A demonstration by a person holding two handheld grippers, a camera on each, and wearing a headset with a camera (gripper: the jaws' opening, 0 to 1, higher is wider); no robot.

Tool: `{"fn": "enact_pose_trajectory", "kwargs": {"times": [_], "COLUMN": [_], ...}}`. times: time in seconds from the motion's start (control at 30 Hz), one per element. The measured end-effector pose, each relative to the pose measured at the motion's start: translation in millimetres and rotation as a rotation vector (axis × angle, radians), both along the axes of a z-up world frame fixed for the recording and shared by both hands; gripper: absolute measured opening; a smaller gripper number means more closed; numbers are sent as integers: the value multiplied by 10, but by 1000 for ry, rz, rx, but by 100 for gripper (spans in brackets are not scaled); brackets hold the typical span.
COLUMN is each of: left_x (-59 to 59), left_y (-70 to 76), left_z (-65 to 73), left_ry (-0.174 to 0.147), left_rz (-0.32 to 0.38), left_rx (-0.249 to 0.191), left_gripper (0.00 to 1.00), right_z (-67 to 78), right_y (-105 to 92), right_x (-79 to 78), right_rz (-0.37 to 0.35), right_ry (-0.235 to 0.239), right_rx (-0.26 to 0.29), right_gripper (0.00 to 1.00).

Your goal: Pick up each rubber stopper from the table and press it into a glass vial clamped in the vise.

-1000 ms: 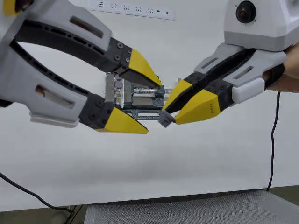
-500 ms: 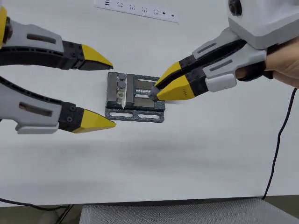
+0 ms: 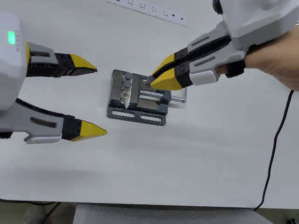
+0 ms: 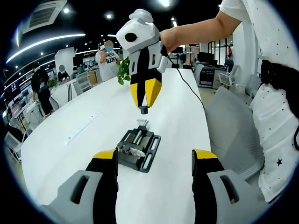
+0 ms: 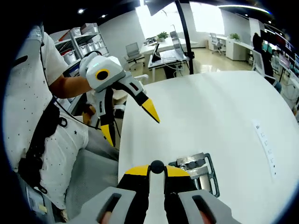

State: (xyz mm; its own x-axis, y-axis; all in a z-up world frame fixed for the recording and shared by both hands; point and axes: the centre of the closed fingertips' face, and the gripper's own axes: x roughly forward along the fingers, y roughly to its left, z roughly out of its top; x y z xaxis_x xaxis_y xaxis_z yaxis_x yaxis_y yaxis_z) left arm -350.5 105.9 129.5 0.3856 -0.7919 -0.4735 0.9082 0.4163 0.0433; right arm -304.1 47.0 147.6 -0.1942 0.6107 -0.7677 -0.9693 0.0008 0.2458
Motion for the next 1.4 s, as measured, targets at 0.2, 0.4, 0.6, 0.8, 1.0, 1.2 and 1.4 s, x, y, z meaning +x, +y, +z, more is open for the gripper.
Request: {"fn": "enact_pose_trajectory", "kwargs": {"times": [0.2, 0.4, 0.6, 0.8, 1.0, 1.2, 1.4], "left_x": [-38, -32, -25, -9, 8, 24, 27], "left_y": [14, 81, 158, 209, 237, 239, 230], "left_z": [-180, -346, -466, -522, -550, -552, -563], "left_ry": [14, 36, 56, 71, 78, 82, 88], "left_rz": [-2, 14, 32, 46, 57, 63, 62], "left_rx": [35, 43, 51, 43, 37, 23, 23], "left_gripper": [68, 72, 73, 74, 73, 73, 73], "right_z": [-285, -555, -797, -965, -1071, -1139, -1146], "right_y": [129, 197, 243, 240, 233, 191, 203], "right_x": [144, 165, 227, 235, 278, 277, 276], "right_rz": [17, 42, 55, 82, 83, 88, 72], "right_ry": [-71, -147, -163, -192, -182, -191, -190], "right_rx": [-75, -167, -204, -248, -262, -280, -273], "right_gripper": [5, 5, 6, 5, 5, 5, 5]}}
